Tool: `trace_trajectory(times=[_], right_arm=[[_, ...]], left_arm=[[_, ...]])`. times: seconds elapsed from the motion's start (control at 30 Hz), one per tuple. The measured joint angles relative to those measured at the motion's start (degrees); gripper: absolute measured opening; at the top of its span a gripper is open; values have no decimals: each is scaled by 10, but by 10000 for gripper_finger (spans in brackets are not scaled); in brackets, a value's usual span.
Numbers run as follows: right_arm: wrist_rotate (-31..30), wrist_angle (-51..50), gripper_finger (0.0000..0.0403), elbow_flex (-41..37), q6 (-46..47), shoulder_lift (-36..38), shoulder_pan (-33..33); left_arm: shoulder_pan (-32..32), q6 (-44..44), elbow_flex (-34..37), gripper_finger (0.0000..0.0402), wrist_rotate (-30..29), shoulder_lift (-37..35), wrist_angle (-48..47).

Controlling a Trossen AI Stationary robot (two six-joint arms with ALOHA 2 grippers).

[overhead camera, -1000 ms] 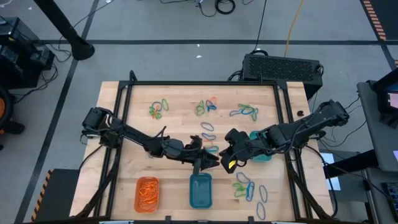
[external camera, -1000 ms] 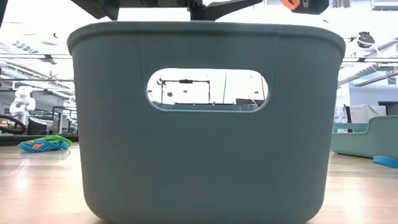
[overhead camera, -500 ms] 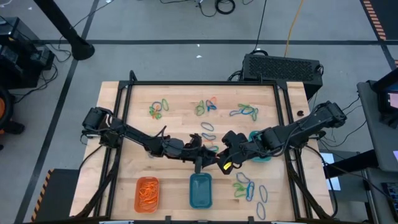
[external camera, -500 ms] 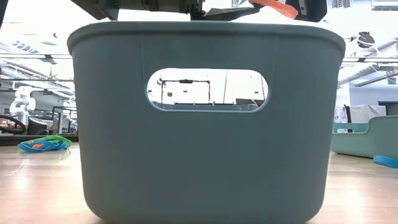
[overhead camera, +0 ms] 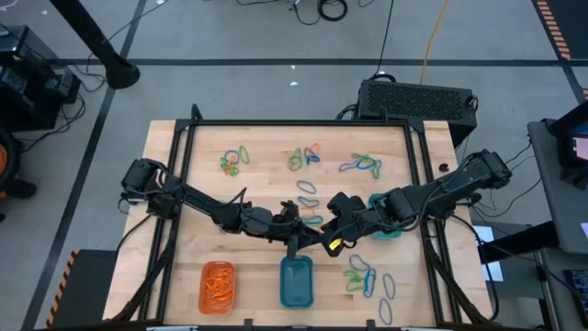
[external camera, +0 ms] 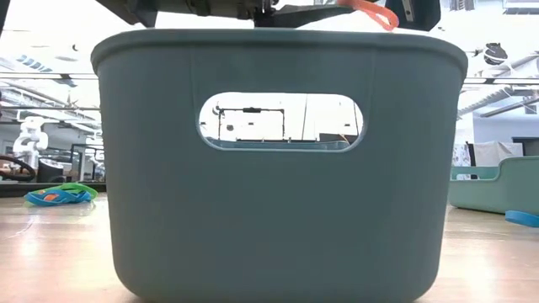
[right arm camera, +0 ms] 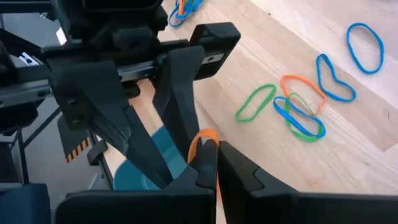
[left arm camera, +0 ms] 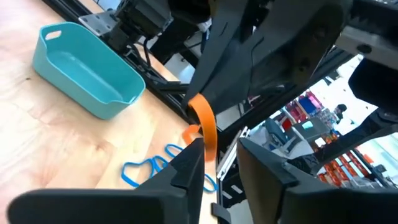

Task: Sort rubber bands into baskets
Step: Put the orange rubber band into the orange bin

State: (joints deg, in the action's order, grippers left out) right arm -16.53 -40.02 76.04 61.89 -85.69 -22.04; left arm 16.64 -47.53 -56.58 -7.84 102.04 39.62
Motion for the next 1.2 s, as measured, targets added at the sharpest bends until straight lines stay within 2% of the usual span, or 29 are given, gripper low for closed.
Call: trace_trajectory(times=[0.23, 0.43, 0.57, 0.7, 0.97, 1.2], right_arm=[[3, 18, 0, 0, -16, 0, 0], [4, 19, 0, 0, -28, 0, 0], [4, 13, 7, 0, -41, 0, 0], [4, -4, 41, 0, -44, 0, 0], [4, -57, 133, 0, -57, 0, -1], [4, -60, 177, 0, -84, 0, -2]], left_arm=[[-1, 3, 0, 72, -13, 0, -1], [0, 4, 0, 11, -13, 0, -1], [-1, 4, 0, 8, 15, 0, -6], [-6, 4, 0, 4, 58, -14, -50], [4, 17, 0, 2, 118, -96, -224], [79, -36, 0, 1, 151, -197, -473]])
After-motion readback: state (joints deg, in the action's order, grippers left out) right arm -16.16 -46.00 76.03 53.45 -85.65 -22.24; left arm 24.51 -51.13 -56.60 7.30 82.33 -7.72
